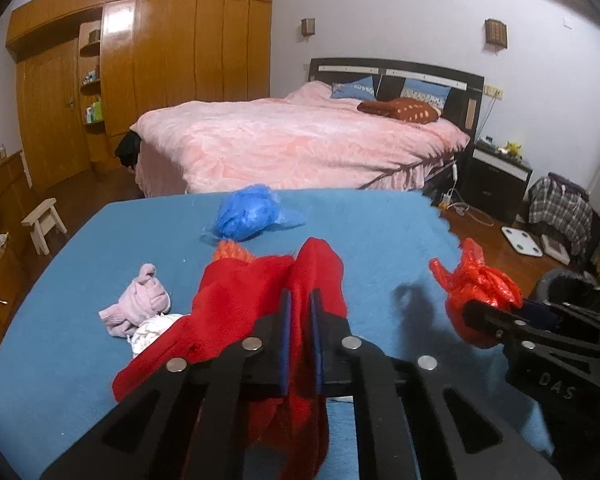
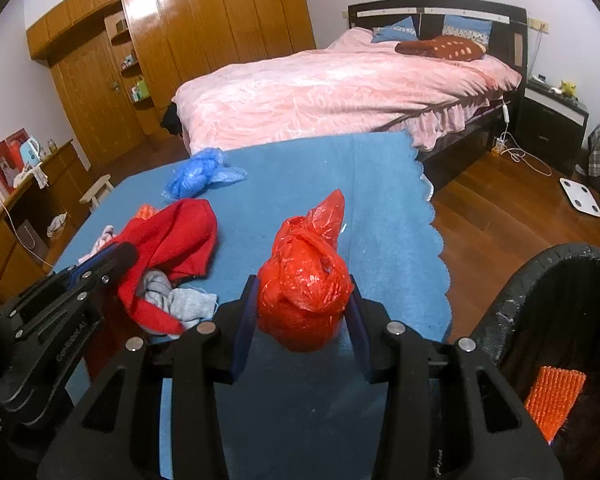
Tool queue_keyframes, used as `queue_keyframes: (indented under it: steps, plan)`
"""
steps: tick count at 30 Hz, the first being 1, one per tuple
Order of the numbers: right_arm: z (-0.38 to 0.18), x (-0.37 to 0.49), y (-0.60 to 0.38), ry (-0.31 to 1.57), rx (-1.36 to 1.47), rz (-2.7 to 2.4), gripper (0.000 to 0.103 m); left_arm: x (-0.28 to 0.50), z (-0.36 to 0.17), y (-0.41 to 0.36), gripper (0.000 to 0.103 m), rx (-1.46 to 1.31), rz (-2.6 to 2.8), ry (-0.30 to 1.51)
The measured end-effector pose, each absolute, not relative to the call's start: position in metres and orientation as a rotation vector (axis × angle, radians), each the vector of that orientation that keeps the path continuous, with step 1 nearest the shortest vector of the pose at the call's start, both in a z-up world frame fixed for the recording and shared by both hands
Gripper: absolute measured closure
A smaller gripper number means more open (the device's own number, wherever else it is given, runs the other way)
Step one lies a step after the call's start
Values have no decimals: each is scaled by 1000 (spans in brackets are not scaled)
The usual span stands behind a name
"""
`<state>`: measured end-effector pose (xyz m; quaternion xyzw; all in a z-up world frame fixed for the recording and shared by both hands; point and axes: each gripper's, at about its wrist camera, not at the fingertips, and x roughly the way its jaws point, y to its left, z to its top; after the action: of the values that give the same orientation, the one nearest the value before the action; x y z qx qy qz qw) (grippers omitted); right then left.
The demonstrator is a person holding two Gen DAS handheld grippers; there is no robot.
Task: Collect trash
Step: 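Carry the red glove and red bag over the bin and open both tools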
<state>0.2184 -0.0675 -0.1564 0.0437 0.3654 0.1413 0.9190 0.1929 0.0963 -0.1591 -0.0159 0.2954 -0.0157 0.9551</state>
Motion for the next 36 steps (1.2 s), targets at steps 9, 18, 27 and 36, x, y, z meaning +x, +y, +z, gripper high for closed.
queue_keyframes:
  steps: [9, 18, 27, 36]
  plan:
    - [-127, 201, -86, 696, 125, 287, 63, 166, -126, 77, 95, -60, -112, 539]
    - [-99, 177, -113, 649, 124, 269, 63, 146, -107, 59, 95, -89, -162, 534]
    - [-80, 150, -148, 611, 124, 222, 63, 132, -101, 35, 95, -76, -205, 531]
    - [-76, 123, -194, 604, 133, 129, 63, 115, -89, -6, 95, -58, -311, 514]
